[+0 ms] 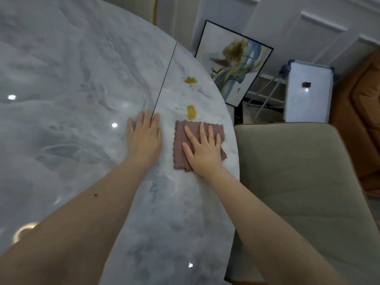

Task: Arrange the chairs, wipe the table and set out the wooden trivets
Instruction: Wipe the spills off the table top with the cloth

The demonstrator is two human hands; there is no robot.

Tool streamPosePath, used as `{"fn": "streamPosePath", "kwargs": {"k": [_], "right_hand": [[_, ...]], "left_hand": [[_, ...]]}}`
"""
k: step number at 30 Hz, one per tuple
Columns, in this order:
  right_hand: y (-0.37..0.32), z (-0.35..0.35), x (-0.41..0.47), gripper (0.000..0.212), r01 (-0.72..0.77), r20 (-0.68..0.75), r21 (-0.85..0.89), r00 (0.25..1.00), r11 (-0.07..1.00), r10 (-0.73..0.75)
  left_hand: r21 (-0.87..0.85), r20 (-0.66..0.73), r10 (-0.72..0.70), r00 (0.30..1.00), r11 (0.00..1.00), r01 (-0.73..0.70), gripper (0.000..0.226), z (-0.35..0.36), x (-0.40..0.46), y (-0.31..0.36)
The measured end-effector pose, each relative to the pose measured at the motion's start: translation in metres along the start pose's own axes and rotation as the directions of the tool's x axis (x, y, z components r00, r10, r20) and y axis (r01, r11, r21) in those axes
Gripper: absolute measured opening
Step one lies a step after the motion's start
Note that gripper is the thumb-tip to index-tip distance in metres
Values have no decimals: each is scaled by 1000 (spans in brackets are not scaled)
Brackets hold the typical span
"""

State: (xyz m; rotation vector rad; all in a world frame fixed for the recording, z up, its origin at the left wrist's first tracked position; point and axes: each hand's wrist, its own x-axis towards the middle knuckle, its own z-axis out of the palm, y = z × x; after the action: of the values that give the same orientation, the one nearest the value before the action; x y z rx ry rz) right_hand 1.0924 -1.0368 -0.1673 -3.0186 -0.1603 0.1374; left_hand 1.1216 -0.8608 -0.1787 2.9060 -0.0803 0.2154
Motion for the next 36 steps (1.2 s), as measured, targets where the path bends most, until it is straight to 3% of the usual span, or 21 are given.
{"fn": "streamPosePath", "kwargs": {"k": [3,5,9,13,15,18,21,23,25,28,30,33,36], "right_hand": [[20,-4,-12,55,310,70,-25,949,950,-308],[43,-9,-4,56,394,99,-27,916,919,-390],[58,-12,41,59,220,49,-5,974,975,-220],[24,-8,76,54,75,10,-6,997,997,-75],[4,-5,74,55,101,9,-15,995,995,-101],[-11,1,38,60,279,-7,9,960,960,-279],[17,-2,-3,56,413,53,-20,910,910,-412],[47,-12,-7,56,402,121,-49,911,914,-394],[58,-16,12,57,303,102,-44,949,952,-297],[25,-10,53,55,98,57,-2,994,995,-97],[-11,-5,63,53,45,19,9,999,999,-45],[-30,3,36,51,183,-55,68,982,981,-180],[-15,1,-2,51,321,-90,303,947,897,-309]], "left_hand": [[-9,37,-37,999,999,38,49,7,8,1],[-28,26,-52,998,998,53,50,11,8,-1],[-18,-6,-48,999,999,48,62,10,6,-2],[-40,16,-56,998,998,56,64,8,5,-1],[-62,16,-56,998,996,57,63,7,5,0],[-97,10,-55,998,994,55,61,5,6,0],[-117,15,-43,999,992,44,61,5,5,-3],[-136,11,-46,999,990,47,63,5,5,-3],[-149,12,-64,998,987,65,63,3,5,-1],[-190,23,-88,996,978,91,61,3,6,0],[-277,17,-110,994,955,110,58,2,7,-1],[-429,50,-135,990,892,143,49,0,10,-5],[-569,116,-146,982,801,186,49,-6,13,-9]]}}
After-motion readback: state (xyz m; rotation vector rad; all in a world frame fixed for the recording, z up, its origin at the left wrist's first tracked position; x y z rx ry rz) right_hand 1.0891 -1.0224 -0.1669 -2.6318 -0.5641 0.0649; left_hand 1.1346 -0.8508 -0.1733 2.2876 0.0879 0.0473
